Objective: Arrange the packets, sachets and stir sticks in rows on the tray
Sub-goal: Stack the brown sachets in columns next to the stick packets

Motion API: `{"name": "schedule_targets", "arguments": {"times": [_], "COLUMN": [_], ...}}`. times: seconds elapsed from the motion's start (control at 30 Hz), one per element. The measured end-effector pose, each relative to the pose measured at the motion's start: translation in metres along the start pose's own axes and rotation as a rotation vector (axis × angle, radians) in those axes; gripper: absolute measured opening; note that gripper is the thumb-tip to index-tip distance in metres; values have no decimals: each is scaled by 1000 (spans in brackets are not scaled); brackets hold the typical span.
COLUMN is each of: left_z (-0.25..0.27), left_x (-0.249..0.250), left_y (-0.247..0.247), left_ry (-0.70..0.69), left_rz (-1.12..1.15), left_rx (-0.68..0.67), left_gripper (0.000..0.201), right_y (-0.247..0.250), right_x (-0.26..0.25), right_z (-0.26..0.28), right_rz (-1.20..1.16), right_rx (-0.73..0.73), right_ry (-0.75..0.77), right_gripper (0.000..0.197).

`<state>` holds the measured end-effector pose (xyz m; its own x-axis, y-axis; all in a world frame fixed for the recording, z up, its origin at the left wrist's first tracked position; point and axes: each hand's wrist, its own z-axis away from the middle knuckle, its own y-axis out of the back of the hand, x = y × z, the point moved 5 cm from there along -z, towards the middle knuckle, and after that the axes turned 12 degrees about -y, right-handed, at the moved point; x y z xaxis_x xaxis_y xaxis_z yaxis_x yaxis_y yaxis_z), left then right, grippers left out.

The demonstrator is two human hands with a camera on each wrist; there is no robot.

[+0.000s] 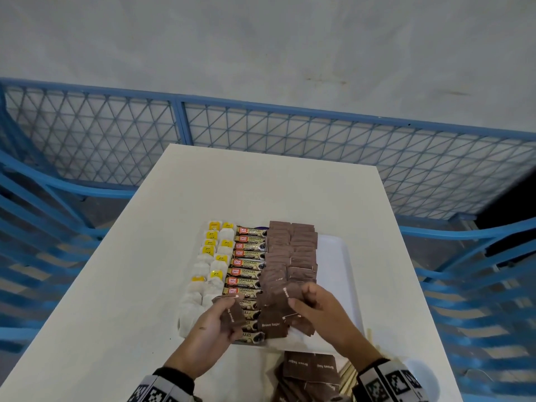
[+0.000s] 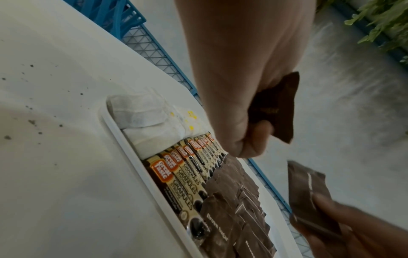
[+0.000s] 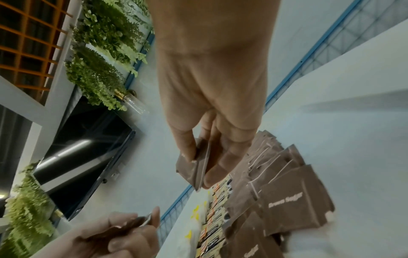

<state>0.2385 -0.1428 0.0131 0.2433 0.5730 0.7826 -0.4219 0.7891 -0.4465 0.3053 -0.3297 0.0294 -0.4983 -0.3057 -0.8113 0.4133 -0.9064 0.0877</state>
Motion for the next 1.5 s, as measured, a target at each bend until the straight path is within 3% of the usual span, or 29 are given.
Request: {"name": "schedule_targets", "arguments": {"times": [0.2, 0.4, 0.63, 0.73, 0.9, 1.1, 1.27, 1.37, 1.5], "left_z": [0, -22, -35, -43, -53, -53, -32, -11, 14], "left_x": [2, -2, -22, -26, -34, -36, -27, -36, -60], "left_y": [-6, -5, -35, -41, -47, -58, -64, -68, -69], "left_ry": [38, -197, -287, -291, -308, -545, -672, -612, -485], "left_rz": [-140, -750, -1241, -1284, -1337, -1759, -1686, -1594, -1603], "left_rx": [-143, -195, -484, -473, -488, -508, -468, -637, -905], "left_gripper": [20, 14, 8, 19, 13, 37, 27, 18, 34], "right_y": [34, 52, 39, 34, 31, 31, 35, 33, 19], "right_x": [14, 30, 35, 35, 36, 36, 28, 28, 38], "right_z": [-3, -7, -18, -25, -33, -30, -12, 5, 27], "right_rz": [89, 185, 503, 487, 574, 650, 711, 782, 961], "right_rx": [172, 291, 334, 335, 385, 448, 472, 366, 147], "right_ry": [-4, -54, -62, -68, -35, 63, 158, 184, 188], "right_gripper": [8, 3, 14, 18, 20, 29, 12, 9, 17]}}
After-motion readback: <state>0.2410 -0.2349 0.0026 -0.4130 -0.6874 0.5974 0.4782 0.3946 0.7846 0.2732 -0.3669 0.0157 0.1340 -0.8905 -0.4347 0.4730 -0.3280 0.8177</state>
